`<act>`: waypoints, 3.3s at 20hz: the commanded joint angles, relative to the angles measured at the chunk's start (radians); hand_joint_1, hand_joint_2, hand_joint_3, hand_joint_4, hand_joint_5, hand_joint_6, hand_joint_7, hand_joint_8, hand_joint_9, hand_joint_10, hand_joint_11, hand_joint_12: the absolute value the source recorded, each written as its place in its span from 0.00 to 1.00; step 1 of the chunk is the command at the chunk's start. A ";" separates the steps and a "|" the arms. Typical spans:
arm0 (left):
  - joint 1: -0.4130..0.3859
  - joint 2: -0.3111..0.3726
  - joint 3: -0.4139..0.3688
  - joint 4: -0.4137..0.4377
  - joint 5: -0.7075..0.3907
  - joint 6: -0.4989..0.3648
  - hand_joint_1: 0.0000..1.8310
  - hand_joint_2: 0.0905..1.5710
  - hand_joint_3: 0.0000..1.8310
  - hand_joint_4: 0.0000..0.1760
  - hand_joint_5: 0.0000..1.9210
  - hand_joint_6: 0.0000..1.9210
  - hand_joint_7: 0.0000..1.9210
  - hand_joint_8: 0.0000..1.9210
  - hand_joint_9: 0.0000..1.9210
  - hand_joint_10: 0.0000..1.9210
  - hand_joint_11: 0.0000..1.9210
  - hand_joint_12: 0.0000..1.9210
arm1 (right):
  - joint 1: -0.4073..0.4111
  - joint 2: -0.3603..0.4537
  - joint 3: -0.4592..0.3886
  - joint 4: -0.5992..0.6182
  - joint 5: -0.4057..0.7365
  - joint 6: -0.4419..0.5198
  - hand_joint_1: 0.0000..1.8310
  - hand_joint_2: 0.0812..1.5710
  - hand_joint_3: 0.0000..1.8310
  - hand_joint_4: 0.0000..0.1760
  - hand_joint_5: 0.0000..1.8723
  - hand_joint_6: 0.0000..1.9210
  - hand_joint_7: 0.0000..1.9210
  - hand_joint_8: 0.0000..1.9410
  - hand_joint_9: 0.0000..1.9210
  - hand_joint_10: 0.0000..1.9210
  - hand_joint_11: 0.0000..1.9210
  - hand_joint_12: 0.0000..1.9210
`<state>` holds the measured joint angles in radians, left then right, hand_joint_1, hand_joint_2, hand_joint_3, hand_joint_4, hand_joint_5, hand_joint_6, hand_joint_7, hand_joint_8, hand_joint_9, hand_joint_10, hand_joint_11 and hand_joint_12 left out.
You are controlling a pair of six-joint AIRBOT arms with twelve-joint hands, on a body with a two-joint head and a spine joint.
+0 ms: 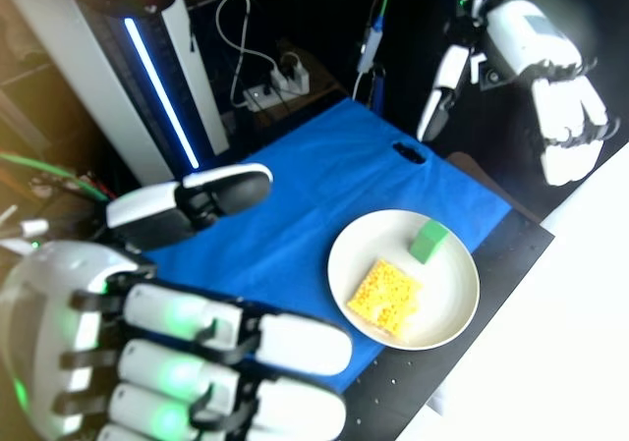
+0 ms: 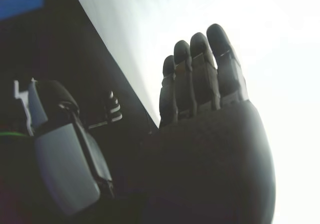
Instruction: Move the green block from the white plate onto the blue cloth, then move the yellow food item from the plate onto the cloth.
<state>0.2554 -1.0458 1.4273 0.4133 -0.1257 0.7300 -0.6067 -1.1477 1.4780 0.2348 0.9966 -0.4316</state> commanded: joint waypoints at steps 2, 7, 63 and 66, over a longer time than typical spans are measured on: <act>-0.016 -0.021 0.004 0.022 -0.053 -0.004 0.37 0.44 0.00 0.08 0.18 0.01 0.21 0.00 0.18 0.00 0.11 0.19 | 0.015 -0.004 0.007 0.009 0.117 0.006 0.24 0.50 0.00 0.11 0.09 0.00 0.10 0.00 0.12 0.00 0.07 0.31; -0.015 -0.082 0.028 0.054 -0.018 -0.003 0.34 0.45 0.00 0.18 0.19 0.00 0.22 0.00 0.19 0.00 0.08 0.28 | 0.015 -0.010 0.008 0.009 0.117 0.006 0.23 0.51 0.00 0.15 0.09 0.00 0.12 0.00 0.14 0.00 0.07 0.33; 0.138 -0.349 0.274 -0.050 0.011 -0.004 0.70 0.65 0.00 0.00 0.68 0.01 0.59 0.50 0.53 0.61 0.42 0.78 | 0.015 -0.039 -0.005 -0.048 0.129 0.006 0.21 0.54 0.00 0.00 0.05 0.00 0.08 0.00 0.12 0.00 0.00 0.45; 0.137 -0.347 0.275 -0.057 0.007 -0.004 0.65 0.66 0.00 0.00 0.57 0.40 0.59 0.37 0.52 0.65 0.41 0.80 | 0.015 -0.039 -0.005 -0.048 0.132 0.006 0.21 0.57 0.00 0.00 0.06 0.00 0.08 0.00 0.11 0.00 0.00 0.44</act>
<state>0.3950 -1.3922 1.6955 0.3565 -0.0273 0.7280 -0.6067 -1.1873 1.4727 0.1749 0.9985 -0.4313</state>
